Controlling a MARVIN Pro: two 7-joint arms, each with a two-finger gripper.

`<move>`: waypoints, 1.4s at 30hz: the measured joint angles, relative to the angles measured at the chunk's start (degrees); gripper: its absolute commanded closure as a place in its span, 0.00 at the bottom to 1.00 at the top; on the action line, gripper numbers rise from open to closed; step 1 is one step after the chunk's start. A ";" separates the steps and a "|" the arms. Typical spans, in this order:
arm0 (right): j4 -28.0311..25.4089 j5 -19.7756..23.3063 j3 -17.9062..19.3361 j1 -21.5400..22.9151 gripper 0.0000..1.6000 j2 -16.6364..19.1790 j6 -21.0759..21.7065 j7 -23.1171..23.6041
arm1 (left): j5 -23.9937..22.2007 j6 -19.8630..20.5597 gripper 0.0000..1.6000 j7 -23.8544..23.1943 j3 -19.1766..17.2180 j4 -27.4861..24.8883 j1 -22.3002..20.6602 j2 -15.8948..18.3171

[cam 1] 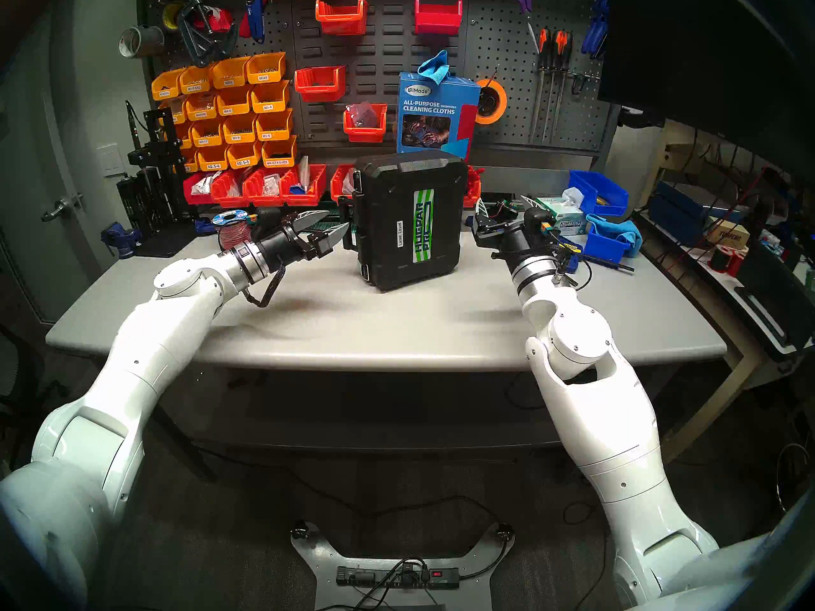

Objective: Open the tool box

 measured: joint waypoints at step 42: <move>-0.01 0.00 0.00 0.00 0.00 0.00 0.00 -0.01 | 6.17 -8.37 0.00 -13.64 0.84 34.02 -18.98 -11.16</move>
